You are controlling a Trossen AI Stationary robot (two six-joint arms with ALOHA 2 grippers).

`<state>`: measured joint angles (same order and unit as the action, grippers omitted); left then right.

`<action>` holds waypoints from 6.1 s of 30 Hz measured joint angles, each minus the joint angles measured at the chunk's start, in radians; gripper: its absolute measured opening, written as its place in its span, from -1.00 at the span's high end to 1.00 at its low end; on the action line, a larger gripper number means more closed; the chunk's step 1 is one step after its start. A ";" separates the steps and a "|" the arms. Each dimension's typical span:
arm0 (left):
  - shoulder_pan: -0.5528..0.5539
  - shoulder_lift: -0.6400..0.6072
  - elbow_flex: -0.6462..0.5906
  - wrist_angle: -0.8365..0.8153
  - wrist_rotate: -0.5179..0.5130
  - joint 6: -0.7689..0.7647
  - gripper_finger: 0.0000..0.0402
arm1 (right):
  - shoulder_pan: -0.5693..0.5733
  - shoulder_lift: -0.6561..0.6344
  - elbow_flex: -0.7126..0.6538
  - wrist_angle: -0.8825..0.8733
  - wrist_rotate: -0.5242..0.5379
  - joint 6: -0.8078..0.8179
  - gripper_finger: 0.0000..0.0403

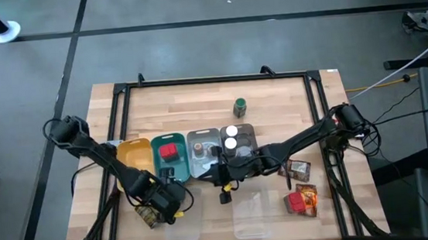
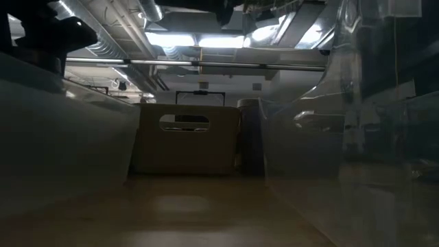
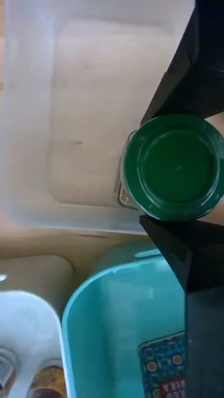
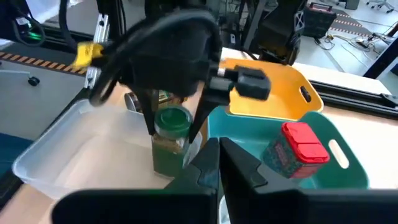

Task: Sort spices by type
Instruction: Put the bottom green seasoning bottle into the left transparent bin, then put the yellow spice seasoning into the yellow bin

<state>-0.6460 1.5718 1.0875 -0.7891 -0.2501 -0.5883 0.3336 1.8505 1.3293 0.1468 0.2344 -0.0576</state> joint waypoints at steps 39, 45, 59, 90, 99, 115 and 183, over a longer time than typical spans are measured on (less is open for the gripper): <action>0.106 -0.063 0.097 -0.128 0.319 0.093 -0.31 | 0.000 -0.123 0.000 -0.204 0.000 0.004 0.93; 0.083 -0.148 0.097 -0.352 0.332 -0.037 -0.31 | 0.000 -0.123 0.000 -0.203 0.000 0.004 0.93; -0.038 -0.190 0.097 -0.489 0.383 -0.976 -0.31 | 0.000 -0.123 0.000 -0.205 -0.002 0.004 0.93; -0.271 -0.072 0.097 -0.396 0.247 -1.918 -0.31 | 0.000 -0.122 0.000 -0.233 -0.019 -0.063 0.93; -0.343 0.037 0.097 -0.377 0.223 -2.145 -0.31 | 0.000 -0.122 0.000 -0.233 -0.019 -0.090 0.93; -0.342 0.177 0.097 -0.333 0.160 -2.133 -0.31 | 0.000 -0.122 0.000 -0.232 -0.019 -0.090 0.93; -0.309 0.269 0.036 -0.270 0.123 -1.949 -0.31 | 0.000 -0.121 0.000 -0.232 -0.019 -0.090 0.93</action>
<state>-0.9546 1.8408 1.1234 -1.0593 -0.1273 -2.5376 0.3336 1.7290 1.3293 -0.0853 0.2157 -0.1478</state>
